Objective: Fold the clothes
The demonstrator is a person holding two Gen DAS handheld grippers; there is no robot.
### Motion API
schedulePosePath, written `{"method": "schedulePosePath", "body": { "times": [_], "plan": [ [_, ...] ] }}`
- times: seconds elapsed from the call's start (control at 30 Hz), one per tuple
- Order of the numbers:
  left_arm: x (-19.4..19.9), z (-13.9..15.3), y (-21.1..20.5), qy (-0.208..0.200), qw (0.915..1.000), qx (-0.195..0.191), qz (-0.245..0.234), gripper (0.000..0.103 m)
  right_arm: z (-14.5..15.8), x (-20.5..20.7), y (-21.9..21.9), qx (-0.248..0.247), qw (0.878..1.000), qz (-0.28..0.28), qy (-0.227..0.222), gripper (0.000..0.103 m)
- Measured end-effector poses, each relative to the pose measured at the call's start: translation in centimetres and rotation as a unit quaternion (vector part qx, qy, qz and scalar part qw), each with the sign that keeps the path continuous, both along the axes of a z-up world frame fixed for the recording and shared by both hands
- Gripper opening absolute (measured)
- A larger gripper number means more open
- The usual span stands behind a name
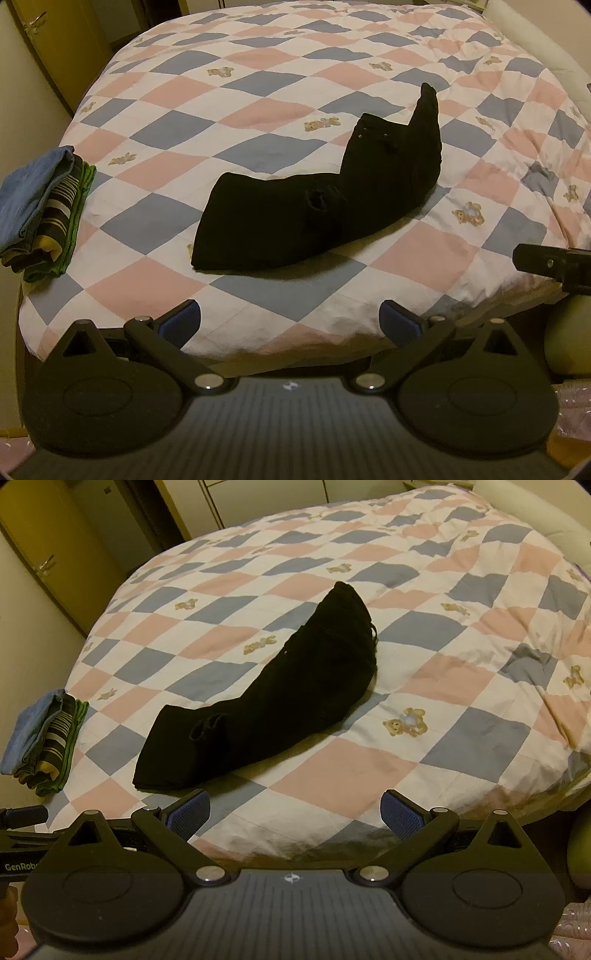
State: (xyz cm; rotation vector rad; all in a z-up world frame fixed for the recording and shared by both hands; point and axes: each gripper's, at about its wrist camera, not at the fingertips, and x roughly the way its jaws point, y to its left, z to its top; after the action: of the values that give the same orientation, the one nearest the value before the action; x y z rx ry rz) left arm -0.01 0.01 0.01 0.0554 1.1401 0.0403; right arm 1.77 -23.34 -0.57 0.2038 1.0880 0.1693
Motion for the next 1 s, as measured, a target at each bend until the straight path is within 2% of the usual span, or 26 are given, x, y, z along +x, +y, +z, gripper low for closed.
{"method": "schedulePosePath", "body": {
  "times": [1.0],
  "plan": [
    [0.08,0.18,0.50,0.000,1.0000,0.000,-0.002,0.102,0.06,0.34,0.49,-0.004,1.000,0.000,0.002,0.101]
  ]
}}
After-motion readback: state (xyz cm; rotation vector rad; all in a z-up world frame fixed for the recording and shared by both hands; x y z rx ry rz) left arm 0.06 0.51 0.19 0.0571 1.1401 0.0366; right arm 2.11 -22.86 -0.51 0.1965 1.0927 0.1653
